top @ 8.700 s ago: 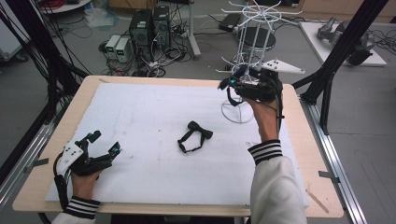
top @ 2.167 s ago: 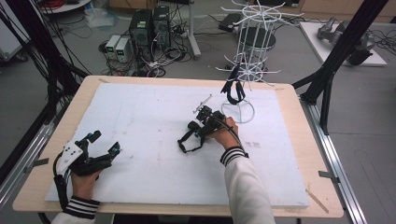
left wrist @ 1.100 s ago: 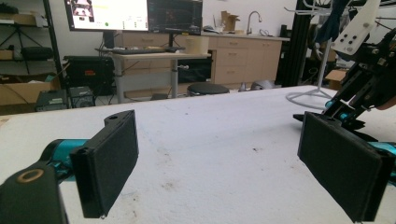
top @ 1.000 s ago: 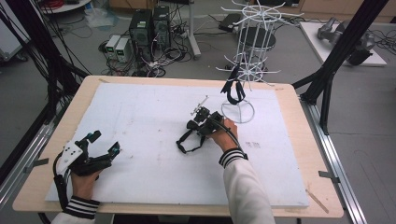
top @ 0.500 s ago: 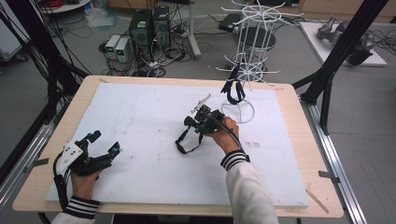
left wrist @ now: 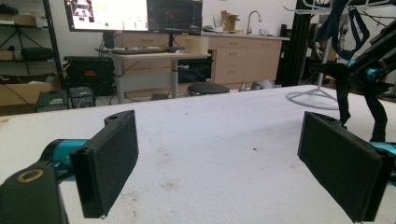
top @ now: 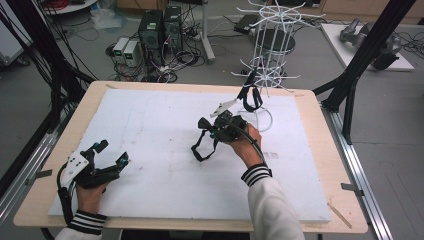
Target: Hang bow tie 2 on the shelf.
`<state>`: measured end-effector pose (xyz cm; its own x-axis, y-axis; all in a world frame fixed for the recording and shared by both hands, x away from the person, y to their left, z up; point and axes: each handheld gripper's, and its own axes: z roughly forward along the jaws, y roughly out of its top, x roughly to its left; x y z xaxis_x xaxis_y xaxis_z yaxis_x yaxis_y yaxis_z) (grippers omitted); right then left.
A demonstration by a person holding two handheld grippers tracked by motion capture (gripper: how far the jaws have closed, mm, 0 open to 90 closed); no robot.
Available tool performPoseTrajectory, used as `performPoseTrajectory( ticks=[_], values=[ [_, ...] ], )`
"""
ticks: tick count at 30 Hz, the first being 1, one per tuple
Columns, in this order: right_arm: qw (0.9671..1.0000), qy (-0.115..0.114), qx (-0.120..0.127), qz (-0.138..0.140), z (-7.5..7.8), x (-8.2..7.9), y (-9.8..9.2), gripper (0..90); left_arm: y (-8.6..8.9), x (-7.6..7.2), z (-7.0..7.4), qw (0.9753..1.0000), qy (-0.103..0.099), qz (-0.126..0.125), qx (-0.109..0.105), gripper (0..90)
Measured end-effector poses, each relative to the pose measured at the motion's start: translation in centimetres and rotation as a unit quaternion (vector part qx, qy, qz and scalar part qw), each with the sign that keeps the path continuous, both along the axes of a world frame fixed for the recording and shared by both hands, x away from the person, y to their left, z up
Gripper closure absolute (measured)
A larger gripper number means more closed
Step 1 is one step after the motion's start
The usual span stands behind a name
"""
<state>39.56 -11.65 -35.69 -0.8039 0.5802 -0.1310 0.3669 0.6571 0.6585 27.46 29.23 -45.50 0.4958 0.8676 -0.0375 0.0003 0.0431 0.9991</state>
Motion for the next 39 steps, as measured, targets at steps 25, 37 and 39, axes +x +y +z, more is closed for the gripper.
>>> performPoseTrajectory(
  ticks=[25,37,39],
  values=[
    [0.9922,-0.062,0.104,-0.032,3.0,-2.6,-2.3,75.7,0.0,0.0,0.0,1.0000,-0.001,0.001,0.001,12.8],
    [0.9868,-0.100,0.118,-0.048,4.2,-3.8,-3.9,75.6,-0.1,0.0,0.0,1.0000,-0.002,0.001,0.002,12.8],
    [0.9848,-0.109,0.125,-0.051,4.5,-4.0,-4.4,75.6,-0.1,0.0,0.0,1.0000,-0.002,0.001,0.002,12.8]
  ],
)
